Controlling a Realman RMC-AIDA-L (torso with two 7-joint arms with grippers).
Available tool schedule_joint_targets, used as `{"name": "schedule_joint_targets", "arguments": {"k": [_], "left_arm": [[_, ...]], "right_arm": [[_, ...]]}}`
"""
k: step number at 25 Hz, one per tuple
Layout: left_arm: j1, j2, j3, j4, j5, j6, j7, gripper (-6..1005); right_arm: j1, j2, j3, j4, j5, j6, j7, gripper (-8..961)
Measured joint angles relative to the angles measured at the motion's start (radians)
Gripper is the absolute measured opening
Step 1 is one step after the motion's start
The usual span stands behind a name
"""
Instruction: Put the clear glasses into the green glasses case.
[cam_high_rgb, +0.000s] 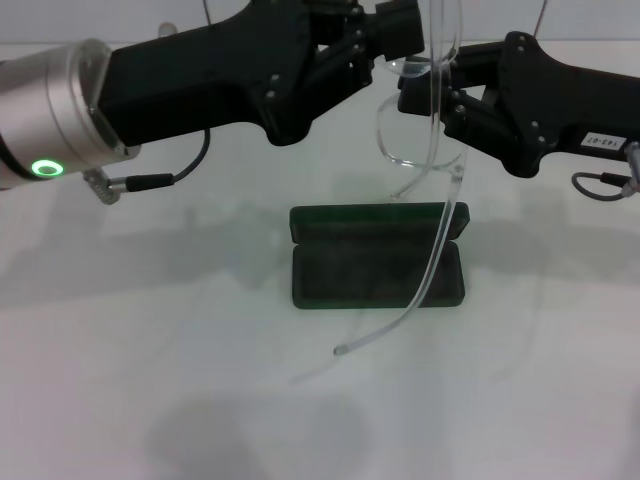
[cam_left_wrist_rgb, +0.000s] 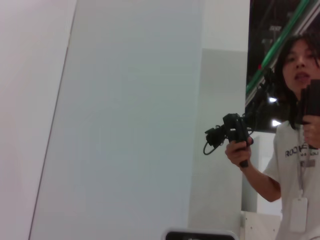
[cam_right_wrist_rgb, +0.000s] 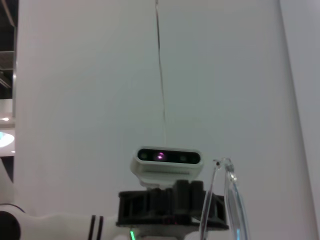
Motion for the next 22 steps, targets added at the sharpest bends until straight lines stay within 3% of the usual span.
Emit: {"name": "schedule_joint_targets", "arguments": {"k": [14,22], "left_arm": [[0.015,-0.002,0.046,-0.020,-0.046,0.008,0.026,37],[0.018,-0.003,0.051,-0.087,-0.100,0.009,0.070,37]], "right_arm": [[0.022,0.003,-0.006,0.016,0.038,0.034,-0.030,116],[0.046,0.003,-0.118,0.024,0.118,0.069,-0.036,116]]}}
